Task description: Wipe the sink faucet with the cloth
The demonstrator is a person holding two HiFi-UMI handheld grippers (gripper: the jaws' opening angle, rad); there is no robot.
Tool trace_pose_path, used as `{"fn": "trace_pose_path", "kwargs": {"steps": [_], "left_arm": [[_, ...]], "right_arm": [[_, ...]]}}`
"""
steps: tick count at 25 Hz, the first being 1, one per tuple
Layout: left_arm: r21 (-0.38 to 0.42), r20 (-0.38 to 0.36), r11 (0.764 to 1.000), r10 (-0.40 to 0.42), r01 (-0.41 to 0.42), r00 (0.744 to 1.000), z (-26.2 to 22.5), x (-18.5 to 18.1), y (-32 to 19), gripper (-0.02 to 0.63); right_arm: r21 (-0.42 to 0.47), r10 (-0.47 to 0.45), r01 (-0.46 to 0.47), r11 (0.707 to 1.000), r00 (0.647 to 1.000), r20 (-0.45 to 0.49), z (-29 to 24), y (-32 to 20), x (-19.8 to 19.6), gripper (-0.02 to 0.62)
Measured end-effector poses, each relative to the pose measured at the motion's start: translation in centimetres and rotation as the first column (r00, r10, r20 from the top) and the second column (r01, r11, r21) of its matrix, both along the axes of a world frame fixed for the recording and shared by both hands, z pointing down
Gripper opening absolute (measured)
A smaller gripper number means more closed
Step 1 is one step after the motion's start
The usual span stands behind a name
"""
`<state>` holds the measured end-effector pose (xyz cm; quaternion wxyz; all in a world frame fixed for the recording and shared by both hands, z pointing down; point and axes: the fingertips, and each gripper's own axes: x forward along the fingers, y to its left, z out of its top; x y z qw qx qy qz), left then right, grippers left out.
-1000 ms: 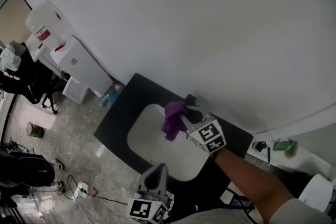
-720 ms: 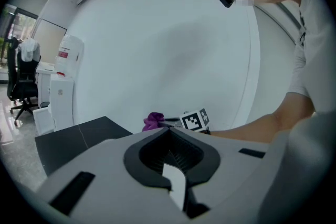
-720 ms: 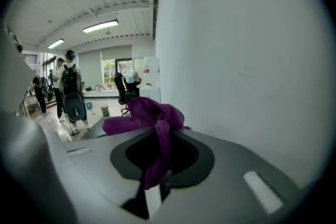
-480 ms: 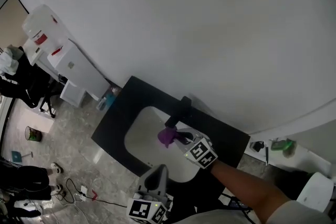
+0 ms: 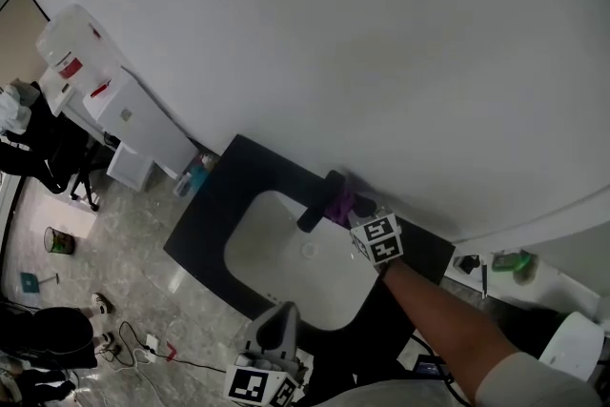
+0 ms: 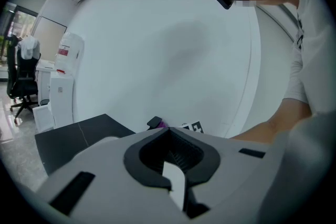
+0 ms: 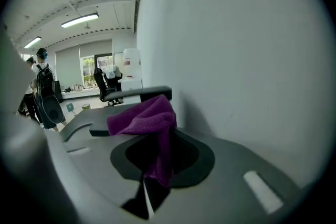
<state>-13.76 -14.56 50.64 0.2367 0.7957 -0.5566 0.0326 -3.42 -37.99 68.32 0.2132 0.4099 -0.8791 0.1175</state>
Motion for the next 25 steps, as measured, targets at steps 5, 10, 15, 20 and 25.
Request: {"fn": "trace_pose_path", "kwargs": {"steps": [5,10,15,20,25], "left_arm": [[-0.023,0.016,1.000,0.007,-0.007,1.000,0.7,0.4,0.5,0.006],[-0.029,0.034,0.999,0.022,-0.022,0.999,1.0,1.0,1.2,0.006],[0.014,0.047,0.999,0.050,-0.051,0.998,-1.3,2.2,1.1,0.006],[0.082,0.075,0.993,0.075,-0.081,0.994,-5.8,3.8,0.9,0.006],[0.168,0.057,0.985,0.033,-0.042,0.998,-9.0,4.9,0.0,0.006]], "right_arm": [[-0.204,-0.011,-0.003,0.979,0.998,-0.067,9.6,0.2,-0.1,0.055],[-0.184,0.016,-0.023,0.983,0.999,-0.040,7.1,0.1,0.1,0.054],[-0.022,0.028,-0.026,0.999,0.998,0.058,-2.9,-1.2,0.5,0.052],[0.154,-0.043,0.017,0.988,0.985,0.167,-16.1,0.1,0.6,0.054],[0.255,-0.121,0.067,0.964,0.972,0.199,-25.7,6.7,2.6,0.055]]}}
